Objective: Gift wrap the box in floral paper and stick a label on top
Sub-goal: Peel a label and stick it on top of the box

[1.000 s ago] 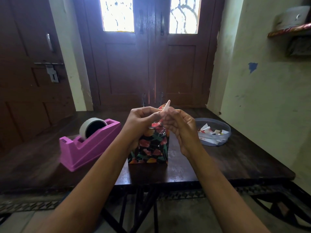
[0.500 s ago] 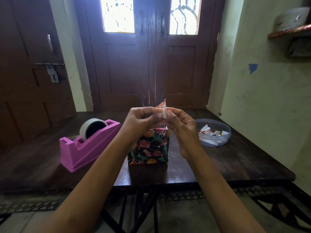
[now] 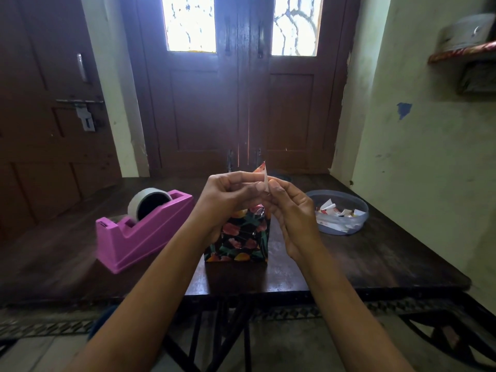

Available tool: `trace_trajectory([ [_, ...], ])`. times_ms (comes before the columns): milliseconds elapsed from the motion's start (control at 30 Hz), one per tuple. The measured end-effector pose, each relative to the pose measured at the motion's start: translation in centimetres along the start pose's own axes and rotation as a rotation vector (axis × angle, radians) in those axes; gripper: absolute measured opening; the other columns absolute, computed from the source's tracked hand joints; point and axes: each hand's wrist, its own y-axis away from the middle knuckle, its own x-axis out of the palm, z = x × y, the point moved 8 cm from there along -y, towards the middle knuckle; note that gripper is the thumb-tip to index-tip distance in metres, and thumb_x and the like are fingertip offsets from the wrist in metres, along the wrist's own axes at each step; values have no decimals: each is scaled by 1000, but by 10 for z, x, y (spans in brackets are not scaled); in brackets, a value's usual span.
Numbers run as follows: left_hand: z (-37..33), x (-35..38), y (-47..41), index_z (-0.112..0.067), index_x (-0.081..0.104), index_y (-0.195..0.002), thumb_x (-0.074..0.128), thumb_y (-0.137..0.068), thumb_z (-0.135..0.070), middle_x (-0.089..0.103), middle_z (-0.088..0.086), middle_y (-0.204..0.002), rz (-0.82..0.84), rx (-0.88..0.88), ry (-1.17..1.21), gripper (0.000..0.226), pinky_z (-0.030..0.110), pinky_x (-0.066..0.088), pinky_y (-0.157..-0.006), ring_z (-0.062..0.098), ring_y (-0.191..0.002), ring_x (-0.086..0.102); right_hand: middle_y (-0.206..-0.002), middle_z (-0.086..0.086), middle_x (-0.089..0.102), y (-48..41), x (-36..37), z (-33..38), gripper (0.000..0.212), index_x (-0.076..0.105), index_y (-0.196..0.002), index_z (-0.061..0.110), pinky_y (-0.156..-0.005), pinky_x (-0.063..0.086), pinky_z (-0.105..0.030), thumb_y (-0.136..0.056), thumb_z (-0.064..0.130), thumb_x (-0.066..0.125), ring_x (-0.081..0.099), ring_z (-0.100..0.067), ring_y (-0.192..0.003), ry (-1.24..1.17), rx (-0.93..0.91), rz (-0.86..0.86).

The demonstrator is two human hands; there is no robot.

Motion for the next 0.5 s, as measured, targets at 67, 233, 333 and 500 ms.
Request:
trace_trajectory([
  [67, 1, -2, -1, -6, 69, -97, 68, -72, -14, 73, 11, -88, -17, -10, 3, 27, 21, 57, -70, 15, -79, 70, -95, -11, 69, 0, 1, 0, 20, 65, -105, 4, -80, 54, -25, -92, 13, 53, 67, -17, -89, -2, 7, -1],
  [233, 4, -3, -1, -6, 70, -95, 68, -71, -14, 73, 8, -81, -3, -44, 68, 25, 23, 56, -72, 13, -74, 69, -87, -7, 69, 2, 4, 0, 19, 67, -100, 7, -75, 55, -22, -93, 15, 51, 66, -12, -79, -12, 30, 16],
  [333, 2, -4, -1, -5, 69, -95, 66, -77, -10, 73, 6, -77, -24, -23, 27, 20, 19, 57, -63, 10, -68, 69, -93, -12, 69, 4, 7, 1, 23, 67, -104, 4, -79, 55, -26, -93, 18, 52, 66, -17, -85, -17, 27, 61],
  [500, -1, -5, 1, -8, 71, -92, 67, -77, -18, 72, 12, -81, -59, -7, -53, 18, 23, 55, -58, 16, -71, 68, -100, -13, 71, 8, 9, 4, 26, 65, -111, 4, -81, 55, -27, -92, 16, 53, 68, -21, -94, 27, -13, 93],
])
